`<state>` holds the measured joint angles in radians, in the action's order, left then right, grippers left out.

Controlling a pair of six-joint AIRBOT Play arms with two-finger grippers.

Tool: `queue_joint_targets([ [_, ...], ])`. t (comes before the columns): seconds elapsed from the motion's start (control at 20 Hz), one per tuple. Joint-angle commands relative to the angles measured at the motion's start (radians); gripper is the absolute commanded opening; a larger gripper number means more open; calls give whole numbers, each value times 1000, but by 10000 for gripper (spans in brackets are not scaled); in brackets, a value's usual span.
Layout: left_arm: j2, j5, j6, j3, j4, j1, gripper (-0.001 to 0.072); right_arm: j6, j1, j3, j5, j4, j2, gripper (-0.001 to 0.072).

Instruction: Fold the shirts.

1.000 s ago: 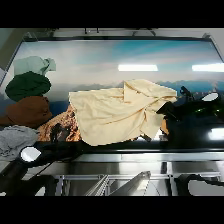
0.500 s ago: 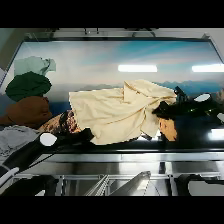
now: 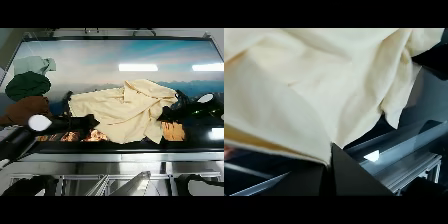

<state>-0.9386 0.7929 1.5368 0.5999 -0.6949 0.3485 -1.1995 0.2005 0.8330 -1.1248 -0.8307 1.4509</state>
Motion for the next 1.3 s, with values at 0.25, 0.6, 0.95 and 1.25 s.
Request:
queue_joint_targets([
  [0.25, 423, 525, -22, -79, -31, -610, 22, 109, 66, -29, -117, 267, -480, 25],
  [0.6, 520, 668, -194, -70, 175, -866, 22, 116, 166, -26, -133, 207, -768, 24],
  [0.95, 329, 835, -306, 423, 655, -758, 22, 251, 190, 246, -121, 431, -827, 23],
  [1.25, 115, 886, -290, 912, 1079, -758, 22, 269, 190, 758, 59, 282, -834, 23],
])
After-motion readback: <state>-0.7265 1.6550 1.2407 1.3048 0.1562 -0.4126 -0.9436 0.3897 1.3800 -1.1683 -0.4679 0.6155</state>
